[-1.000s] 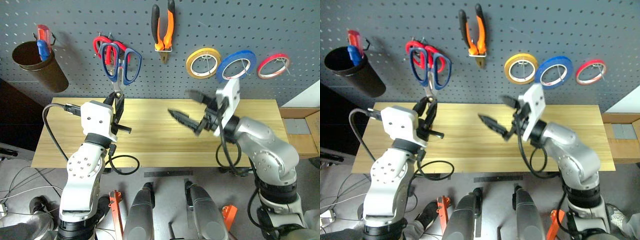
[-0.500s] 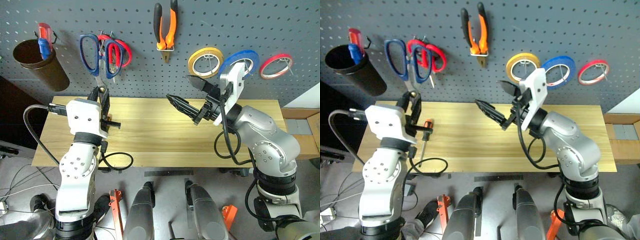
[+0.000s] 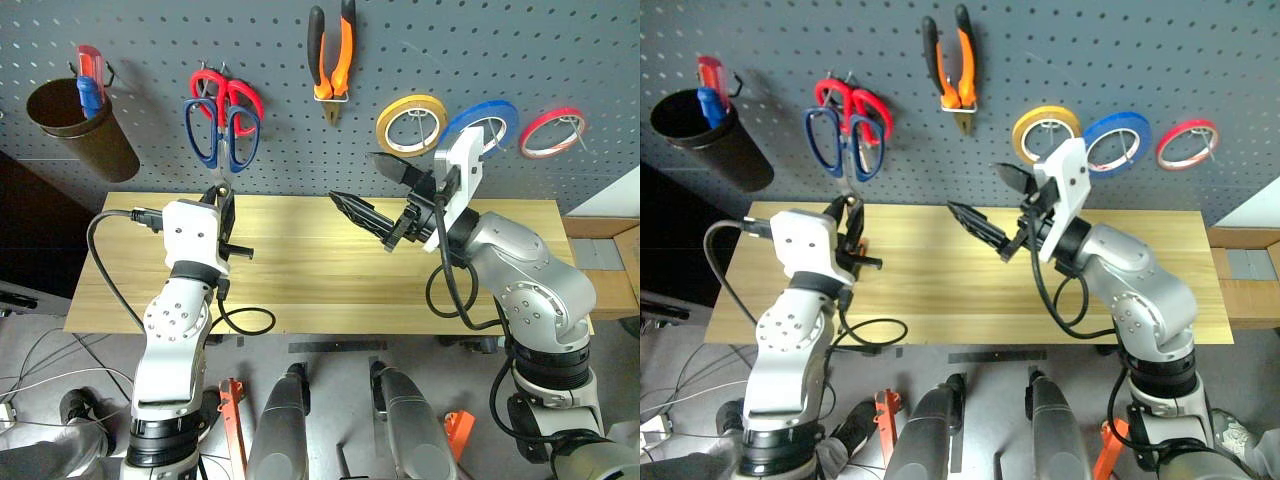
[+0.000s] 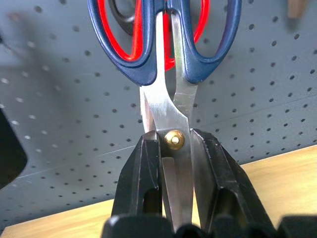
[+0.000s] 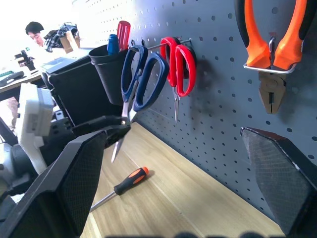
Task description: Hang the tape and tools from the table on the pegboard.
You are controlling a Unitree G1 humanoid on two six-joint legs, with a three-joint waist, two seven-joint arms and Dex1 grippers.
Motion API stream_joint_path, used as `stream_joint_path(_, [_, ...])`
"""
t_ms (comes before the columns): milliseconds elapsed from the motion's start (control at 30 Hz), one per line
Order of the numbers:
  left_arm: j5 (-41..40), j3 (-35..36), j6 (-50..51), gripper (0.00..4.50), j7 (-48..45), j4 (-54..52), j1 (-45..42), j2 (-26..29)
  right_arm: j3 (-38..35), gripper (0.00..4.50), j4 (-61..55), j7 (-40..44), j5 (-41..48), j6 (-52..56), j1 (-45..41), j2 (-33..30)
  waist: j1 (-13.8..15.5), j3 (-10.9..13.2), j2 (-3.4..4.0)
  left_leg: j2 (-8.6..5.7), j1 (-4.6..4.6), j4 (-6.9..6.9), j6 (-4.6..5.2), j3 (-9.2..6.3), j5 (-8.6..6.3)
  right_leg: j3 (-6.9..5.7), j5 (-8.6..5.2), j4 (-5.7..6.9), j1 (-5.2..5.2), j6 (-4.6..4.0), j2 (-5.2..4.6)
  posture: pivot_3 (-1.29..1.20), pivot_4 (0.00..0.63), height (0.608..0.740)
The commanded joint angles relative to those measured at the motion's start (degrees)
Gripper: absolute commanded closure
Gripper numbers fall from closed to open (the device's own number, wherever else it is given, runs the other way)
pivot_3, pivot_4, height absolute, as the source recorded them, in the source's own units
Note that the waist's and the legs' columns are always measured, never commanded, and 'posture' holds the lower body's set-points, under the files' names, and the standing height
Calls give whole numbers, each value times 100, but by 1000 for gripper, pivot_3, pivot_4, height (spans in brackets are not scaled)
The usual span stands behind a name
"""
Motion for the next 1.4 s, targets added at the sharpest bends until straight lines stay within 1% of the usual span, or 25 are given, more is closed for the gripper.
stream_joint_path(33, [84, 97, 83, 3991, 163, 274, -185, -3, 27, 0, -208, -39, -13, -86, -45, -11, 0, 0, 0, -1, 0, 0, 0, 0, 0, 0, 0, 0, 0, 0, 0, -9, 391, 740])
stream_joint_path(67, [93, 101, 145, 3991, 187, 371, -235, -9, 30, 0, -204, -48, -16, -88, -44, -7, -1, 0, 0, -2, 0, 0, 0, 1, 0, 0, 0, 0, 0, 0, 0, -4, 390, 740])
stream_joint_path(167, [3, -85, 334, 3991, -122, 917, -570, 87, 67, 0, -135, -55, -48, -101, -43, 19, -3, 0, 0, -4, 2, -1, 0, 2, 0, 1, 0, 2, 0, 0, 0, 5, 394, 740])
stream_joint_path(233, [-212, 39, 471, 3262, -113, 1073, -756, -41, 118, 0, -129, -60, -86, -109, -45, 26, -10, -1, 0, -2, 3, 1, 0, 2, 0, 0, 0, 5, 1, 0, 3, -5, 395, 740])
stream_joint_path(300, [-200, 95, 680, 2612, -19, 1105, -807, -49, 121, 0, -146, -67, -89, -95, -44, 27, -17, 0, 0, -2, 5, 0, 0, 4, 0, 3, 0, 5, 0, 0, 3, -7, 394, 740])
stream_joint_path(400, [-141, 428, 1565, 1565, 319, 961, -601, -17, 75, 0, -252, -83, -13, 7, 49, 10, -22, 0, 0, 0, 0, -2, 0, 2, 0, 1, 1, 4, -5, -1, 3, 6, 403, 740])
stream_joint_path(467, [-361, 763, 2103, 836, 370, 815, -483, -28, 64, 0, -344, -65, 82, 105, 147, -8, -29, 0, 0, 3, 1, -2, 0, 3, 0, 2, 1, 4, -5, -1, 4, 8, 402, 740])
stream_joint_path(500, [-448, 859, 2321, 530, 330, 749, -437, -7, 63, 0, -385, -50, 130, 145, 183, -16, -23, 0, 0, 4, 1, -3, 0, 1, 0, 1, 1, 4, -5, -1, 5, 8, 402, 740])
stream_joint_path(533, [-678, 961, 2769, 158, 46, 667, -308, 144, 83, 0, -439, -26, 174, 196, 231, -38, -12, 0, 0, 4, 0, -3, 0, 0, 0, 0, 1, 4, -5, -1, 4, 7, 401, 740])
stream_joint_path(600, [-947, 1017, 3392, 158, -480, 589, -65, 560, 121, 0, -523, 10, 281, 302, 293, -72, -7, 0, 0, 3, 0, -1, 0, -1, 0, -2, 0, 5, -4, -1, 5, 8, 403, 740])
stream_joint_path(700, [-1138, 1010, 4286, 158, -818, 828, -45, 1122, 152, 0, -571, 10, 388, 430, 325, -95, -6, 0, 0, 2, 2, -2, -1, -2, 1, -2, 0, 7, -4, 0, 5, 16, 405, 740])
stream_joint_path(767, [-1118, 1079, 4049, 158, -821, 1031, -188, 1298, 197, 0, -560, -28, 401, 471, 314, -101, 12, 0, 0, 3, 4, 0, -3, -6, 2, -5, 0, 7, -3, 0, 10, 14, 404, 740])
stream_joint_path(833, [-1256, 1120, 4244, 158, -952, 1484, -618, 1449, 306, 0, -456, -135, 283, 549, 259, -109, 38, 0, 0, 3, 3, 0, -6, -10, 5, -8, -1, 5, -1, 0, 9, 14, 404, 740])
stream_joint_path(900, [-1369, 904, 4569, 158, -1263, 1922, -937, 1668, 432, 0, -394, -163, 217, 645, 233, -136, 39, 0, -1, 1, 2, 3, -8, -13, 7, -11, -1, 6, 0, 1, 9, 13, 406, 740])
stream_joint_path(933, [-1328, 786, 4466, 158, -1342, 2110, -1028, 1750, 554, 0, -403, -117, 158, 662, 249, -200, 30, 0, 0, 1, 2, 2, -9, -10, 7, -10, -1, 4, -1, 1, 9, 13, 406, 740])
stream_joint_path(1033, [-1255, 689, 4271, 158, -1337, 2638, -1327, 1837, 880, 0, -447, 24, 9, 727, 319, -411, 13, 0, 0, 0, 2, -3, -8, -3, 6, -4, 0, 2, -3, 0, 6, 12, 408, 740])
stream_joint_path(1100, [-1310, 640, 4341, 158, -1410, 3036, -1542, 1821, 1031, 0, -449, 48, -71, 761, 369, -488, 2, 1, -2, 1, 1, -5, -8, -1, 6, -5, -1, 1, -7, -1, 5, 15, 408, 740])
stream_joint_path(1233, [-1282, 354, 4304, 158, -1609, 3617, -1805, 1851, 1202, 0, -473, 44, -173, 848, 380, -511, -3, 2, -4, 3, 0, -6, -8, -3, 6, -6, -2, 3, -10, -3, 7, 8, 411, 740])
stream_joint_path(1400, [-1261, 222, 4028, 158, -1747, 4256, -2170, 1839, 1299, 0, -529, 90, -212, 943, 407, -555, 2, 2, -5, 1, -1, -1, -8, -4, 6, -7, -1, 5, -8, -3, 5, 7, 410, 740])
